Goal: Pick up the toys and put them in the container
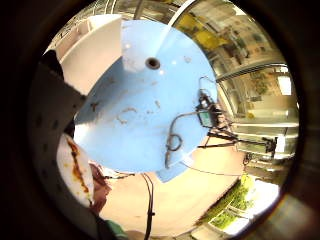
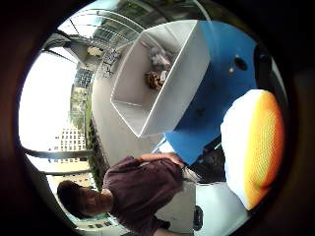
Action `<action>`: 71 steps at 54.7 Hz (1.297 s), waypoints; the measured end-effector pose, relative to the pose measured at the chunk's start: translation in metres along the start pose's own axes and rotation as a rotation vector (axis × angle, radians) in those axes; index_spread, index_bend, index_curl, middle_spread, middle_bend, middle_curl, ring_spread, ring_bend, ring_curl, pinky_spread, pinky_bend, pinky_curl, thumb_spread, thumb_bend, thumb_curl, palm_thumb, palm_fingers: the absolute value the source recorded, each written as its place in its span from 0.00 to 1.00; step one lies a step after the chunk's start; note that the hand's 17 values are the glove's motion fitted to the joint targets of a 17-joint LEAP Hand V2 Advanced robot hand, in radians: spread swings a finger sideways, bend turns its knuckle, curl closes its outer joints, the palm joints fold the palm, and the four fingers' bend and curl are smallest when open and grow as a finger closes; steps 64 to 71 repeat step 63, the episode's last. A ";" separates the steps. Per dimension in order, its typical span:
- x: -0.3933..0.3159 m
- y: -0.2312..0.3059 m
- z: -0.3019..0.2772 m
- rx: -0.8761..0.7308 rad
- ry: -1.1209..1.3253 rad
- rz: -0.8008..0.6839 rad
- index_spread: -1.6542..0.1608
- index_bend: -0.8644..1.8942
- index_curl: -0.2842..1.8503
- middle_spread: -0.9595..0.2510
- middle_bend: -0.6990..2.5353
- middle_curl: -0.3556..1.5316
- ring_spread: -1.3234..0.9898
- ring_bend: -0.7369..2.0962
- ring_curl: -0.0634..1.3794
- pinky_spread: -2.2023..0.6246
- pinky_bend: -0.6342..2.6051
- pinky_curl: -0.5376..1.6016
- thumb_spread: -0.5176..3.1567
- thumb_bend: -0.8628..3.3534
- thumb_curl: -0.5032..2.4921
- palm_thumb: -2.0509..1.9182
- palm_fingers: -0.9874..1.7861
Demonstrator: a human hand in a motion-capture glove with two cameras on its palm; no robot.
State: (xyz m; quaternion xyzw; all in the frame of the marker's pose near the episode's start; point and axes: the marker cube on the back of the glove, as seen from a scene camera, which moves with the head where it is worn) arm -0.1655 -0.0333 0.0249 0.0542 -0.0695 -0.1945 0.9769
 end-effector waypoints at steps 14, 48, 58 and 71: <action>-0.083 -0.062 -0.063 0.054 0.135 -0.060 0.78 0.73 0.57 0.56 0.62 0.65 0.38 0.77 0.60 0.64 0.60 0.53 0.33 0.22 0.53 0.67 0.57; -0.227 -0.148 0.023 -0.310 0.270 -0.130 0.78 0.43 0.52 0.67 0.38 0.56 0.47 0.58 0.50 0.72 0.63 0.52 0.41 0.17 0.47 0.57 0.06; -0.143 -0.122 -0.003 -0.316 0.282 -0.127 0.79 0.32 0.39 0.79 0.25 0.45 0.54 0.41 0.38 0.78 0.55 0.47 0.45 0.19 0.40 0.51 0.17; -0.144 -0.119 -0.014 -0.295 0.277 -0.085 0.79 0.32 0.35 0.81 0.24 0.42 0.56 0.38 0.35 0.79 0.53 0.45 0.46 0.19 0.37 0.51 0.19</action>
